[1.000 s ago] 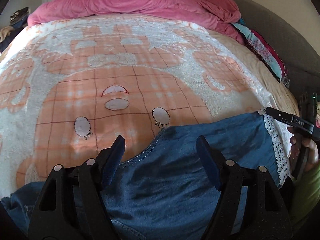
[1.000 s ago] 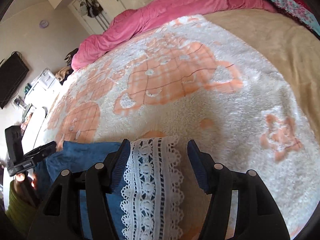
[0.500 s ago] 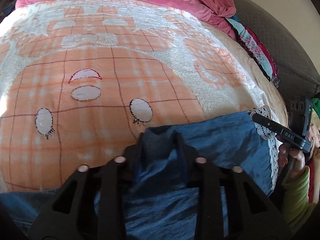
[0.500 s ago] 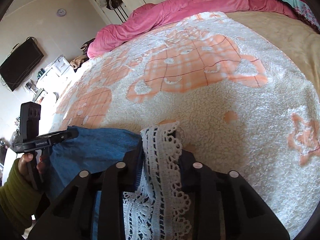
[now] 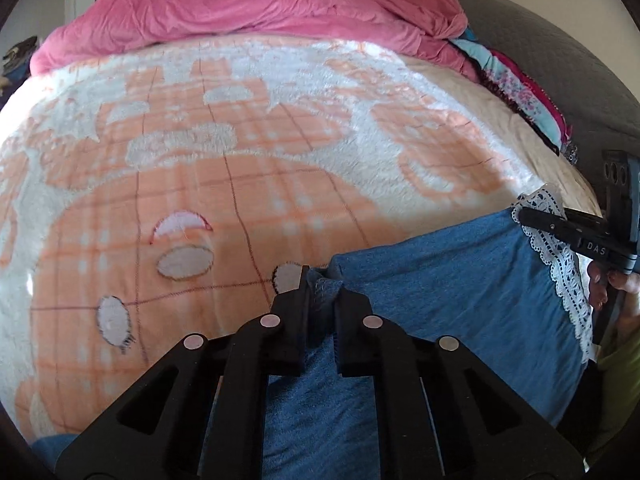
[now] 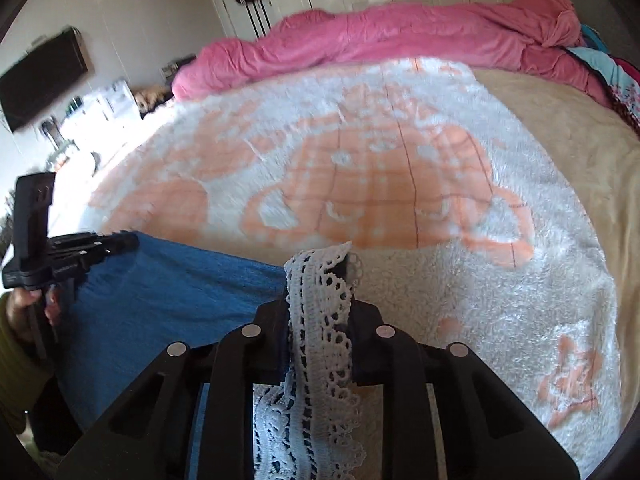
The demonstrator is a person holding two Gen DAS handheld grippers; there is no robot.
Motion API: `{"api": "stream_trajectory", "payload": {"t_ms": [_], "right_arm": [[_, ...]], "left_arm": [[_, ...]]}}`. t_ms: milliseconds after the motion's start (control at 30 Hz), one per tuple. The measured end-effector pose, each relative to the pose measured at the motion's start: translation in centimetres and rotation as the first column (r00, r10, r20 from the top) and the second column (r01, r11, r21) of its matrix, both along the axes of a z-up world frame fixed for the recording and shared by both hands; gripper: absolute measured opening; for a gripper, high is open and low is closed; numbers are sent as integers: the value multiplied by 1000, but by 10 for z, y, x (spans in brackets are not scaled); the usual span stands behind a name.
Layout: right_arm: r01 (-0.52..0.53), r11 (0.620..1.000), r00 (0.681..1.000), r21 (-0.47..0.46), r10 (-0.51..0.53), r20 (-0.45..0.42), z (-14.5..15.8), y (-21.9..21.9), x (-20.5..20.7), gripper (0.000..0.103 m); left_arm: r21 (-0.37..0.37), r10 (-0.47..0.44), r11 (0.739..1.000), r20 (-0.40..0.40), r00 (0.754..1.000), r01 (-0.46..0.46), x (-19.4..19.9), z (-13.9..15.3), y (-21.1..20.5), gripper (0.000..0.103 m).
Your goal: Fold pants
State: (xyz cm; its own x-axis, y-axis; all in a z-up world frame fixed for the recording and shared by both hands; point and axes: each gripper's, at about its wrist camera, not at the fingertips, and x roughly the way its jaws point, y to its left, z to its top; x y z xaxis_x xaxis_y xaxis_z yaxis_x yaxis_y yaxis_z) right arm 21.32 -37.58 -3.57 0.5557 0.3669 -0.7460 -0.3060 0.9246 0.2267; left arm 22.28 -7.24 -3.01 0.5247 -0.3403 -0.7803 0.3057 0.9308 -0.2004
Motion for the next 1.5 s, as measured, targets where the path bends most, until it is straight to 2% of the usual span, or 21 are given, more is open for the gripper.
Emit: {"api": "stream_trajectory", "payload": {"t_ms": [100, 200, 233, 267, 300, 333, 400, 467, 500, 633, 733, 867, 933, 1033, 1133, 1200, 1300, 1367, 1433, 1500], "right_arm": [[7, 1000, 999, 0, -7, -34, -15, -3, 4, 22], [20, 1000, 999, -22, -20, -31, -17, -2, 2, 26], [24, 999, 999, -34, -25, -27, -15, -1, 0, 31], [40, 999, 999, -37, -40, -26, -12, -1, -2, 40], [67, 997, 997, -28, -68, -34, -7, -5, -5, 43], [102, 995, 994, -19, -102, -41, 1, -11, -11, 43], [145, 989, 989, -3, -145, -21, 22, -25, -32, 45], [146, 989, 989, 25, -146, 0, 39, -37, -57, 58], [144, 989, 990, 33, -144, -9, 44, -44, -69, 59], [109, 994, 993, 19, -108, -53, 43, -57, -101, 59], [51, 996, 996, 74, -45, -72, 32, -63, -116, 59], [-50, 995, 995, 88, 57, -81, 13, -61, -118, 59], [-90, 992, 990, 89, 99, -96, 5, -59, -114, 59], [-146, 983, 984, 108, 155, -87, 1, -58, -116, 57], [-208, 970, 971, 127, 220, -96, -1, -51, -119, 44], [-233, 968, 965, 89, 242, -104, -2, -40, -122, 43], [-254, 967, 960, 30, 255, -115, -2, -29, -123, 24], [-248, 969, 962, 3, 246, -120, -1, -27, -126, 15], [-226, 971, 969, -73, 216, -123, 5, -24, -132, 12], [-227, 966, 969, -122, 211, -131, 5, -20, -137, 12]], "left_arm": [[-7, 13, 1000, -3, 1000, -13, 0, -12, 5, 8], [-30, 20, 999, -8, 1000, -20, 0, -13, 9, 10], [-34, 24, 999, -11, 1000, -24, 0, -14, 10, 11], [-43, 27, 999, -15, 1000, -27, 0, -13, 12, 11], [-55, 32, 998, -14, 999, -32, -1, -11, 15, 14], [-64, 41, 997, -14, 999, -42, -4, -7, 19, 22], [-78, 50, 996, -3, 999, -50, -12, 5, 27, 30], [-83, 46, 996, 33, 998, -43, -25, 21, 35, 35], [-69, 48, 997, 49, 998, -44, -31, 28, 37, 40], [-46, 60, 997, 62, 996, -58, -52, 43, 46, 45], [-33, 99, 995, 56, 994, -97, -69, 46, 55, 48], [13, 180, 983, 67, 981, -181, -98, 47, 71, 50], [19, 237, 971, 62, 970, -238, -113, 50, 82, 56], [46, 327, 943, 45, 944, -329, -136, 51, 98, 61], [155, 407, 899, 43, 912, -409, -148, 48, 110, 63], [154, 439, 886, 20, 898, -437, -151, 45, 120, 65], [182, 476, 862, 26, 879, -472, -152, 35, 132, 67], [170, 491, 857, 15, 871, -486, -154, 25, 140, 67], [204, 479, 856, 28, 877, -474, -156, 19, 143, 63], [190, 472, 862, 32, 881, -469, -160, 19, 148, 59]]}}
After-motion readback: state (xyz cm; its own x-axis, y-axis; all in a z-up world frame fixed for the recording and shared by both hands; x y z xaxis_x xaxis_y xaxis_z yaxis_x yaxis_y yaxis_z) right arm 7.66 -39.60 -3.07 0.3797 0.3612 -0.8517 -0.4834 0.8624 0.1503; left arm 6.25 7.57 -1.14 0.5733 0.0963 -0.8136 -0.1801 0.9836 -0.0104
